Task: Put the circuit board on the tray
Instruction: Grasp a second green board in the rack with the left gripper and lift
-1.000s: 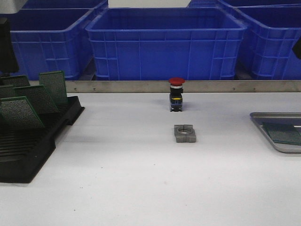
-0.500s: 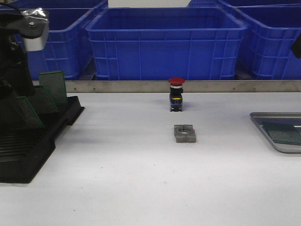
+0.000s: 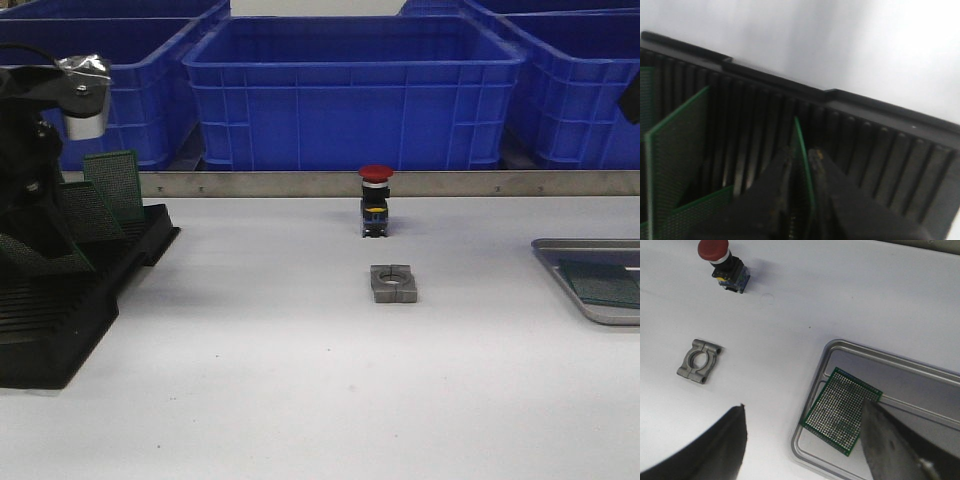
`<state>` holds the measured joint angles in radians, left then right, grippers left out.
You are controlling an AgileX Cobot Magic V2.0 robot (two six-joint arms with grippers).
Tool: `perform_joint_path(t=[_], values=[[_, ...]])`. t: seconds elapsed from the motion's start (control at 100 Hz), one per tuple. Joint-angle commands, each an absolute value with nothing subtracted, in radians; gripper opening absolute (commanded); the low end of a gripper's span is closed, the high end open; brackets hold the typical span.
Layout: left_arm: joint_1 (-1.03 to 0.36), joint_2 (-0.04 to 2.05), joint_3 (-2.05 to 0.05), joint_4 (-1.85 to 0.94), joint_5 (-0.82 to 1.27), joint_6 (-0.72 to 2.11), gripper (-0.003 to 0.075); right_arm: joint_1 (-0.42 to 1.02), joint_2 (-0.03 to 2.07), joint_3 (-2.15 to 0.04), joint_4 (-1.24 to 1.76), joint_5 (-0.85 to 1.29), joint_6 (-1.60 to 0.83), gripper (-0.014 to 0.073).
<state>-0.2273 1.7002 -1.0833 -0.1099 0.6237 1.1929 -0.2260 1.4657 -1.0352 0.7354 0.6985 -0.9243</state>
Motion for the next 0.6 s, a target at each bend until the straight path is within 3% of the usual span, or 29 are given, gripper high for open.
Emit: perform_joint_path(t=[0.0, 0.4, 0.59], values=[[-0.223, 1.663, -1.109, -0.128, 0.621, 1.178, -0.0020, -0.230, 1.423, -1.064, 0.771, 0.686, -0.927, 0.0507], [-0.223, 1.557, -1.111, -0.128, 0.650, 1.178, -0.0020, -0.215, 1.401, -1.064, 0.799, 0.728, -0.954, 0.0507], [-0.229, 1.451, -1.111, -0.303, 0.665, 1.207, -0.0020, -0.088, 1.343, -1.064, 0.853, 0.729, -1.129, 0.0507]])
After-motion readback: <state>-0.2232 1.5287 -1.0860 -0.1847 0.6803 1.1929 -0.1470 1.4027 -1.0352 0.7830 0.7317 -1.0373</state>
